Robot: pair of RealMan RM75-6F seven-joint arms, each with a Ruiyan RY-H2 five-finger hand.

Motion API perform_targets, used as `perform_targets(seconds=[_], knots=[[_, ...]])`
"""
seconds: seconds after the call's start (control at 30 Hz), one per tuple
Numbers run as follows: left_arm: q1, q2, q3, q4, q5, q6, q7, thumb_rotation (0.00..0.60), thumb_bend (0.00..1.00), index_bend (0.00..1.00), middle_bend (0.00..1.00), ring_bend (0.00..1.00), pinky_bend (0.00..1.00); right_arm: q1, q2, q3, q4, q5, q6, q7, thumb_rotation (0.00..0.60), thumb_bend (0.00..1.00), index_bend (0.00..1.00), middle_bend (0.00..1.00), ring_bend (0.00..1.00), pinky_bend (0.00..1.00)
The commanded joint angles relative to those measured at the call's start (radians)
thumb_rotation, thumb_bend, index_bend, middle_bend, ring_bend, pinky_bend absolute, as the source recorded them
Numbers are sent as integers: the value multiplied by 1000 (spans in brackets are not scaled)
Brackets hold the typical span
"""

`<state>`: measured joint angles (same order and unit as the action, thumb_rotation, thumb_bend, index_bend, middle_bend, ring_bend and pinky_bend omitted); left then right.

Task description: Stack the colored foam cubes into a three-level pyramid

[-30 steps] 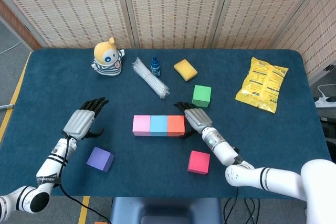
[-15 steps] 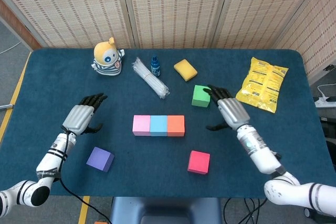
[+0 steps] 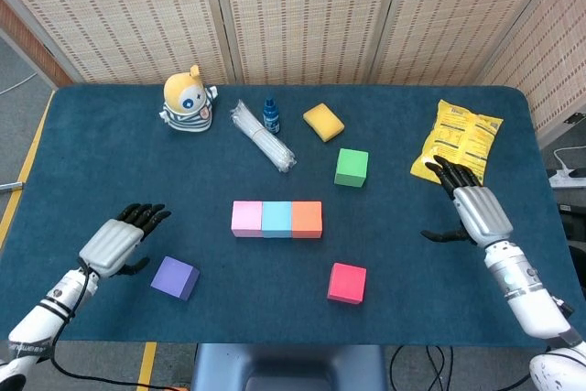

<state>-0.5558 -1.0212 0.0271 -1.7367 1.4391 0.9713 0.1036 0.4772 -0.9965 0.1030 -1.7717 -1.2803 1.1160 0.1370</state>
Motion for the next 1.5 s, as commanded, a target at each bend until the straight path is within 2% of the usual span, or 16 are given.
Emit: perform_targets(seconds=[0.03,0.23,0.33,0.63,1.0,1.13,1.33,1.5], knots=[[20,19,28,-26,24,0,15,600,365,54,29,0,76,-14,1,-2,11,-13,7,22,600,171,0,78,27,148],[41,37,71,-58,68,-7,43,600,365,44,29,0,73,-21,-5,7,26,-34,4,56,600,171,0,78,28,148],[49,18,81,-53,86,-7,40,600,365,44,28,0,73,-22,-11,8,31,-42,-2,59,600,171,0,78,29,148],[39,-90,62,42,87,-27,23,600,362,58,31,0,74,-29,-25,9,39,-46,-16,63,600,171,0,78,29,148],[25,-122,70,61,92,-60,20,600,361,95,80,28,87,-51,-26,14,44,-41,-8,74,600,171,0,78,29,148],[17,-145,61,82,89,-66,-29,600,360,158,157,100,114,-55,-30,16,48,-41,-11,81,600,171,0,78,29,148],[20,-155,35,92,90,-29,-137,600,356,351,398,349,217,-61,-29,22,52,-43,-9,91,600,172,0,78,30,148],[11,-98,-16,32,55,2,-200,600,354,387,482,406,249,-67,-26,27,54,-47,-4,104,600,171,0,78,32,148]])
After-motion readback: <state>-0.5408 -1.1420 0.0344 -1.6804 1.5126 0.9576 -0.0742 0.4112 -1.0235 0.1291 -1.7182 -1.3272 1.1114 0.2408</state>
